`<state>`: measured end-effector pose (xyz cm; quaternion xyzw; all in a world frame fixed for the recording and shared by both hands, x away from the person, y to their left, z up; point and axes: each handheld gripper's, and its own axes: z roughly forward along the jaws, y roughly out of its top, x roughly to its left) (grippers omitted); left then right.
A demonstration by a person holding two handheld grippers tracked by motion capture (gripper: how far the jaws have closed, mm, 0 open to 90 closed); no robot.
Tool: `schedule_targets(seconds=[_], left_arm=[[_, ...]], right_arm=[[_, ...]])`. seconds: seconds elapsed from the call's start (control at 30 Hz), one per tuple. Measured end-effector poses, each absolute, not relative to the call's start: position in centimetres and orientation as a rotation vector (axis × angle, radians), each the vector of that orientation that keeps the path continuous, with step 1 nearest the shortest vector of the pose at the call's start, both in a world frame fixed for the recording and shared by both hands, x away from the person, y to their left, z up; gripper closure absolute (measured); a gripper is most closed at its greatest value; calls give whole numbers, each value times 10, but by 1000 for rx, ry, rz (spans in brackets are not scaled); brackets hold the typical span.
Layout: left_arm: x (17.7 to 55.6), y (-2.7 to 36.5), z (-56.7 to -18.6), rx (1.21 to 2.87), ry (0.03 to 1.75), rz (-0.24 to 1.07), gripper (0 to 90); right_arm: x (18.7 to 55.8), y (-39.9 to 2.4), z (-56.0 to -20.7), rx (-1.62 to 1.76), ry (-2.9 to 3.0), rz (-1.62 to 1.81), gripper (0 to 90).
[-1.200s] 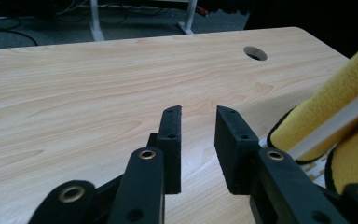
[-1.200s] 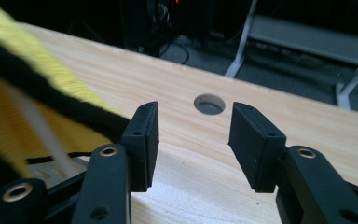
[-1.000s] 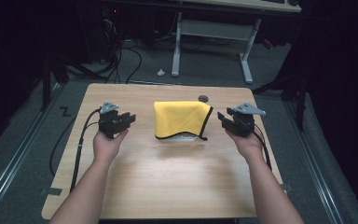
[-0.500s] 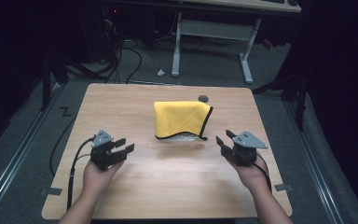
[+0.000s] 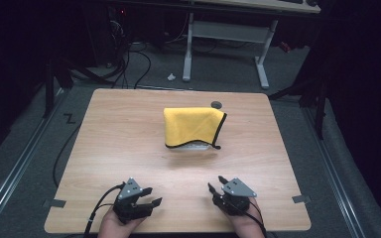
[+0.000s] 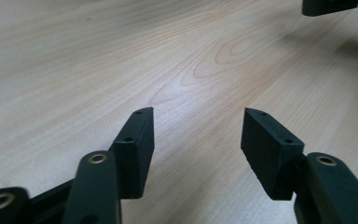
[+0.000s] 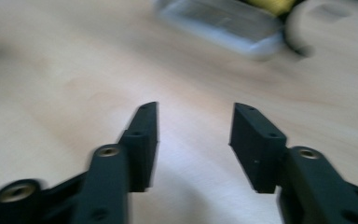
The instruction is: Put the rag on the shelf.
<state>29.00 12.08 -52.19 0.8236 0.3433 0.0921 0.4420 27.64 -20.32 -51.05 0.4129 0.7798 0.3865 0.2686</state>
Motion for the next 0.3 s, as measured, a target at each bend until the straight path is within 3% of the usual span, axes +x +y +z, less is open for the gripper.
schedule_targets(seconds=[0.13,0.3], left_arm=[[295,126,-524,1992,887,153,439],[297,132,-526,1992,911,165,436]], right_arm=[[275,-202,-515,1067,2109,1000,505],[280,-207,-519,1088,2114,991,493]])
